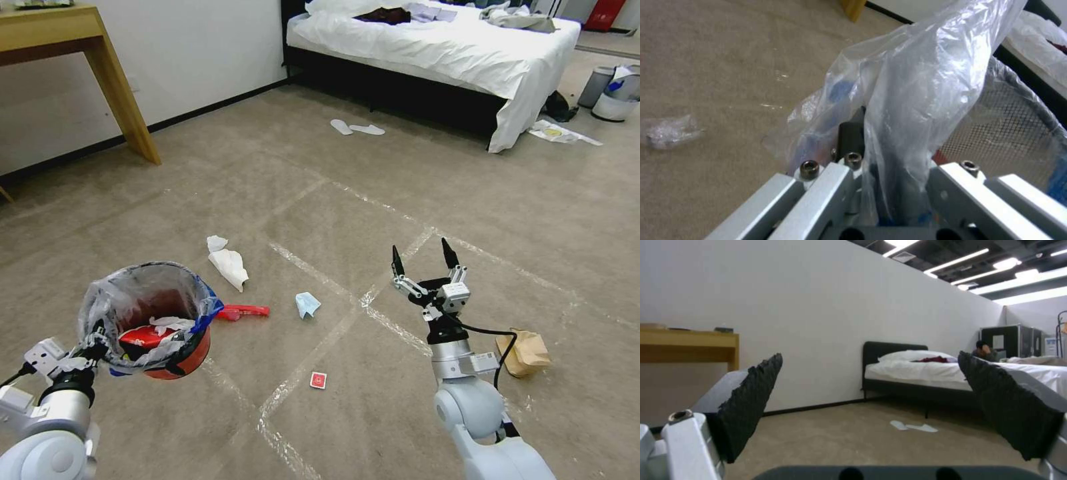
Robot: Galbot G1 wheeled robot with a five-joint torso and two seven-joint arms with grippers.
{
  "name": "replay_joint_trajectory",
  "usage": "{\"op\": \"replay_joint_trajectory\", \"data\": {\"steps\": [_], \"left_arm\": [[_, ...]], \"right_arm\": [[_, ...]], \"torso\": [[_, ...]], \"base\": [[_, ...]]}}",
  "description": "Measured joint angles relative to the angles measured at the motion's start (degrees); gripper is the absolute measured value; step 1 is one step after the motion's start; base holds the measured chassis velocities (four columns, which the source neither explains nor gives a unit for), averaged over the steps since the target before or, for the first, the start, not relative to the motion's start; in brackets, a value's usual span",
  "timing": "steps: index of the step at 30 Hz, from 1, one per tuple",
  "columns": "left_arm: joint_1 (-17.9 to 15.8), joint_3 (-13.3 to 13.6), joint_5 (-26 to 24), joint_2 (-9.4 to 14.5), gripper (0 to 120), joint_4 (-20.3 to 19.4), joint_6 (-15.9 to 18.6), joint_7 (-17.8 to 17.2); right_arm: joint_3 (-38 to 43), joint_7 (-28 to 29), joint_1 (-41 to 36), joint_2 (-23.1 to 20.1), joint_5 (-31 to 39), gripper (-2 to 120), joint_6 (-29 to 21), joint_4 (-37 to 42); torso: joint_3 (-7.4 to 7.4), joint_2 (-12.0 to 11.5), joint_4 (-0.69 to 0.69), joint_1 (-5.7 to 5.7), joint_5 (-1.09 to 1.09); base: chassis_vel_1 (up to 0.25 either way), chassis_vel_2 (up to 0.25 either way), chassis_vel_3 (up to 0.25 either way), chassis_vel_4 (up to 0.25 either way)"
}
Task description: Pick up the trash bin and place the garbage on the floor into it.
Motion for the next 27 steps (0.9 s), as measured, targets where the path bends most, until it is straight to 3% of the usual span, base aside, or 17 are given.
{"op": "replay_joint_trajectory", "data": {"steps": [8,10,11,13,14,15,16,17,18,19,23,24,25,27], "left_arm": [[-0.2,-0.1,0.0,-0.1,3,0.2,0.0,-0.2],[0.0,-0.1,0.1,-0.2,3,0.3,0.0,-0.2],[0.0,-0.1,0.1,-0.2,3,0.3,0.0,-0.2],[0.2,-0.1,0.2,-0.4,3,0.3,-0.1,-0.2],[0.3,0.0,0.3,-0.5,3,0.2,-0.1,-0.2],[0.3,0.0,0.3,-0.5,3,0.2,-0.1,-0.2],[0.4,0.0,0.4,-0.6,3,0.1,-0.1,-0.2],[0.5,0.0,0.4,-0.7,3,0.0,-0.1,-0.1],[0.5,0.0,0.4,-0.7,3,0.0,-0.1,-0.1],[0.5,0.1,0.5,-0.9,3,-0.1,-0.1,-0.1],[0.7,0.1,0.7,-1.1,3,-0.2,-0.2,0.0],[0.8,0.3,1.0,-1.3,3,-0.2,-0.3,0.1],[0.9,0.3,1.2,-1.4,3,-0.2,-0.5,0.1],[1.0,0.2,1.2,-1.5,3,-0.1,-0.6,0.1]], "right_arm": [[-5.3,3.7,3.3,-1.4,0.6,100,-4.4,-1.2],[-9.2,7.8,6.4,-3.6,2.0,100,-11.5,-1.4],[-9.2,7.8,6.4,-3.6,2.0,100,-11.5,-1.4],[-13.8,13.4,9.0,-6.8,6.2,100,-20.5,-1.1],[-16.8,18.1,10.5,-9.5,10.7,100,-29.1,-0.6],[-16.8,18.1,10.5,-9.5,10.7,100,-29.1,-0.6],[-20.5,23.3,12.2,-11.9,16.0,100,-38.6,-0.1],[-22.9,26.7,13.5,-13.1,19.5,100,-44.7,-0.2],[-22.9,26.7,13.5,-13.1,19.5,100,-44.7,-0.2],[-25.8,29.9,15.0,-14.1,22.8,100,-50.7,-0.8],[-28.6,31.9,16.4,-14.9,26.0,100,-56.0,-1.5],[-32.0,34.7,18.6,-15.4,33.0,100,-64.0,-2.5],[-35.2,36.0,20.9,-16.0,38.1,100,-68.0,-3.6],[-37.7,35.9,22.4,-16.7,39.2,100,-69.0,-4.6]], "torso": [[0.0,0.0,0.0,0.0,0.01],[0.0,0.0,0.0,0.0,0.0],[0.0,0.0,0.0,0.0,0.0],[0.0,0.0,0.02,0.01,0.02],[0.0,0.0,0.02,0.01,0.0],[0.0,0.0,0.02,0.01,0.0],[0.0,0.0,-0.01,0.0,-0.01],[0.0,0.0,-0.01,0.01,0.0],[0.0,0.0,-0.01,0.01,0.0],[0.0,0.0,-0.01,0.01,0.02],[0.01,0.0,0.0,0.01,0.01],[0.0,0.0,0.0,0.01,0.0],[0.0,0.0,0.01,0.0,0.02],[0.0,0.0,0.01,0.0,0.01]], "base": [[0.0,0.0,0.0,0.0],[0.0,0.0,0.0,0.0],[0.0,0.0,0.0,0.0],[0.0,0.0,0.0,0.0],[0.0,0.0,0.0,0.0],[0.0,0.0,0.0,0.0],[0.0,0.0,0.0,0.0],[0.0,0.0,0.0,0.0],[0.0,0.0,0.0,0.0],[0.0,0.0,0.0,0.0],[0.0,0.0,0.0,0.0],[0.0,0.0,0.0,0.0],[0.0,0.0,0.0,0.0],[0.0,0.0,0.0,0.0]]}}
